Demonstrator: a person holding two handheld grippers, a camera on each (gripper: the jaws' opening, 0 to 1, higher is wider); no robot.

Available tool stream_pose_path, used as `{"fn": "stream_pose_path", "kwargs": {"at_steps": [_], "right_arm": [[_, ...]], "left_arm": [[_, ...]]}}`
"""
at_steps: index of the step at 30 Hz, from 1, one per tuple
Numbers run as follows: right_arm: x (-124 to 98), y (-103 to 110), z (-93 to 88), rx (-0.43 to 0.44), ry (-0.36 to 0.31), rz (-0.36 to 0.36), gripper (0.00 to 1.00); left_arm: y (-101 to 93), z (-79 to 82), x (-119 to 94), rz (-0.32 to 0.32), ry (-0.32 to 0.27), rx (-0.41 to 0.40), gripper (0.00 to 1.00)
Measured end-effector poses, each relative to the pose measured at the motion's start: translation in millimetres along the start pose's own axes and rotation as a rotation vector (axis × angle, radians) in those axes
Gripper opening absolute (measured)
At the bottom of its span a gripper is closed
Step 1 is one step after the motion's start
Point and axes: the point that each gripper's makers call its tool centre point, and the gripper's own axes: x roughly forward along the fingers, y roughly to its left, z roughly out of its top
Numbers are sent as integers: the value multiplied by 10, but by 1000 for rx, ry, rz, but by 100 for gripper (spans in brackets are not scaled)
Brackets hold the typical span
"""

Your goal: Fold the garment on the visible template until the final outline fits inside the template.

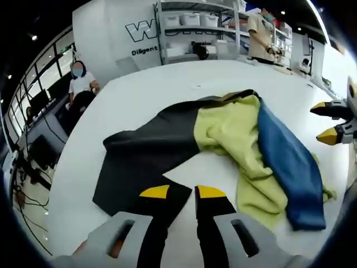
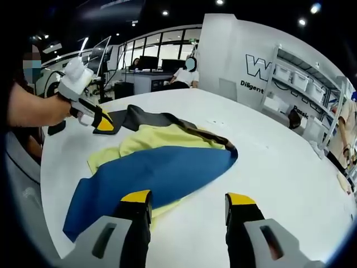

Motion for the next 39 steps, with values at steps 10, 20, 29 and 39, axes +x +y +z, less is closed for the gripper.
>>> {"fn": "stream_pose_path", "kwargs": {"at_steps": [10,20,29,39], "right_arm": [[-8,-15,5,3,-5,-3,51],[-7,-16,12,4,-7,-3,50],[-3,-32,1,6,-4,-7,50],[3,-14,0,0,1,-3,49]], "left_arm": [[-30,-150,160,4,52,43,20],[-8,-124,194,13,25,46,10],[61,-140,190,20,21,42,0],[239,129,-65,42,-55,21,0]]}}
